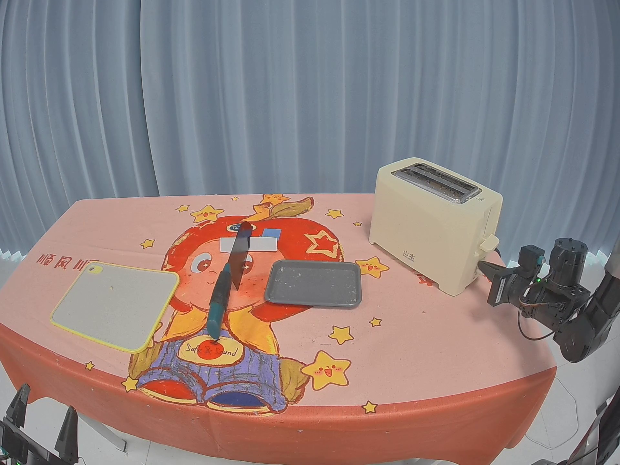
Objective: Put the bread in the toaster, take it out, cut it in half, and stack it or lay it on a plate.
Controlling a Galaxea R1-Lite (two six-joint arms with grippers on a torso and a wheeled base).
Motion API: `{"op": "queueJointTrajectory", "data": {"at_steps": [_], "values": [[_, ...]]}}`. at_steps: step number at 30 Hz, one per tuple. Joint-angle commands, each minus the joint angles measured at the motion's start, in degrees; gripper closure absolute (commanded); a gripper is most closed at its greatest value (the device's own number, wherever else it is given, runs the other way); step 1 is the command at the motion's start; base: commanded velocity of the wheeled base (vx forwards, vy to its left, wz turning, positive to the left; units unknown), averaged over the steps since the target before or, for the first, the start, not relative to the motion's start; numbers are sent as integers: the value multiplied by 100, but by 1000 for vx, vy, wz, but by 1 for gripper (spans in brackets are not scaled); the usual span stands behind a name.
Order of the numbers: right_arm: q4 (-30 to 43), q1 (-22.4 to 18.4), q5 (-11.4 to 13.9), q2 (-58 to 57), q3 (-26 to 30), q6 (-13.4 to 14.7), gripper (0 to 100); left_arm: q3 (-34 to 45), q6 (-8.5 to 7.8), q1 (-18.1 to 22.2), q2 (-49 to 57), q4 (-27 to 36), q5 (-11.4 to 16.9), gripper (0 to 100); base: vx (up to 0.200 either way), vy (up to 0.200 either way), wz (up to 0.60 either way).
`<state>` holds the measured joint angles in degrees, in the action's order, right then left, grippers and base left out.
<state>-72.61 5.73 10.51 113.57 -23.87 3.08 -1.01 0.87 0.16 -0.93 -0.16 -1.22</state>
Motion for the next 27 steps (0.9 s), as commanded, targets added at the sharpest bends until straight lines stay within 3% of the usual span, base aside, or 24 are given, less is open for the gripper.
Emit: {"op": "queueJointTrajectory", "data": {"at_steps": [1,27], "values": [[19,7,-5,60,14,-1,100,101,1,2,31,-2,-1,0,0,0,0],[19,33,-14,87,75,-10,100,101,1,2,31,-2,-1,0,0,0,0]]}}
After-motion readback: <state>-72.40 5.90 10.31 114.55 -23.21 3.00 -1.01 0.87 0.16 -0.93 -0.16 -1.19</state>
